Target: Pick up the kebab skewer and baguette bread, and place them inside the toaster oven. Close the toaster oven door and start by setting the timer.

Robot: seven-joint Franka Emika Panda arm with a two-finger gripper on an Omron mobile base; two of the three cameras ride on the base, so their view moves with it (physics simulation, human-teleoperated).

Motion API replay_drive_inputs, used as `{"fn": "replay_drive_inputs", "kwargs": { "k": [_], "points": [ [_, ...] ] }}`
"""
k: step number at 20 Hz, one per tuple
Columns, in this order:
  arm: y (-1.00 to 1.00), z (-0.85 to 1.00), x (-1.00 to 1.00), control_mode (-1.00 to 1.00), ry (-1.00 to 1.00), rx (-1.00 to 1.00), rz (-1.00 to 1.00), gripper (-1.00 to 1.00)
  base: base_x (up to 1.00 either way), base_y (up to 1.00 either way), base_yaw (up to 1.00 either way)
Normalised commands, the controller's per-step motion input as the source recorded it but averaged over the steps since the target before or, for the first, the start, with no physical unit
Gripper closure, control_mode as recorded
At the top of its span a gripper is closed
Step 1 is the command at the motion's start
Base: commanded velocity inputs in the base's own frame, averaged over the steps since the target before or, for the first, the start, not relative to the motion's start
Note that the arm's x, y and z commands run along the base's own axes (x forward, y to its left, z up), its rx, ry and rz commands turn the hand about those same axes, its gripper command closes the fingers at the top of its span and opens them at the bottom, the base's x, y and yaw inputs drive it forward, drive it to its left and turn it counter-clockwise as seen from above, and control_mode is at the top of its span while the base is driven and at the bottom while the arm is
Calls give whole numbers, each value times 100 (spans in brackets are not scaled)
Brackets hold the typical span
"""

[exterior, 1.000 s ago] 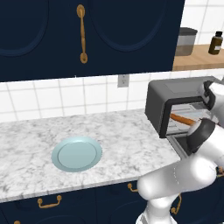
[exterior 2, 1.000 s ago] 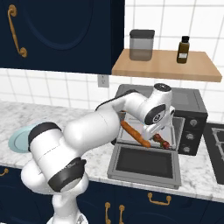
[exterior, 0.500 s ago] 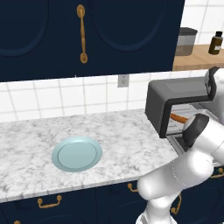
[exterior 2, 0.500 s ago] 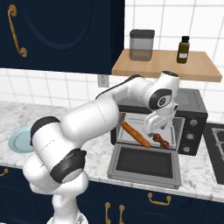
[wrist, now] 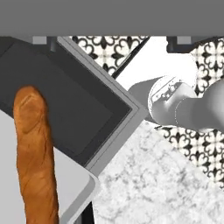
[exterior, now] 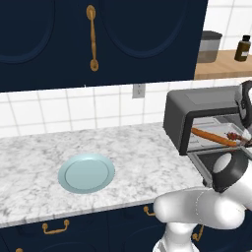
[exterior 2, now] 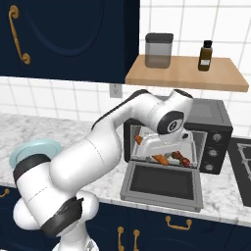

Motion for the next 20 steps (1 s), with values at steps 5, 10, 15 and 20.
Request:
{"fn": "replay_drive_inputs", "kwargs": {
  "k": [5,10,15,20],
  "points": [
    [24,-17,55,-100,6,-13,-45,-100,0,0,0],
    [-2,-36,6,-100,7,-1,-38,-100,0,0,0],
    [-41,-13,3,-100,3,0,-28,-100,0,0,0],
    [-38,-20,7,-100,0,-1,-24,-100,0,0,0]
  ]
}}
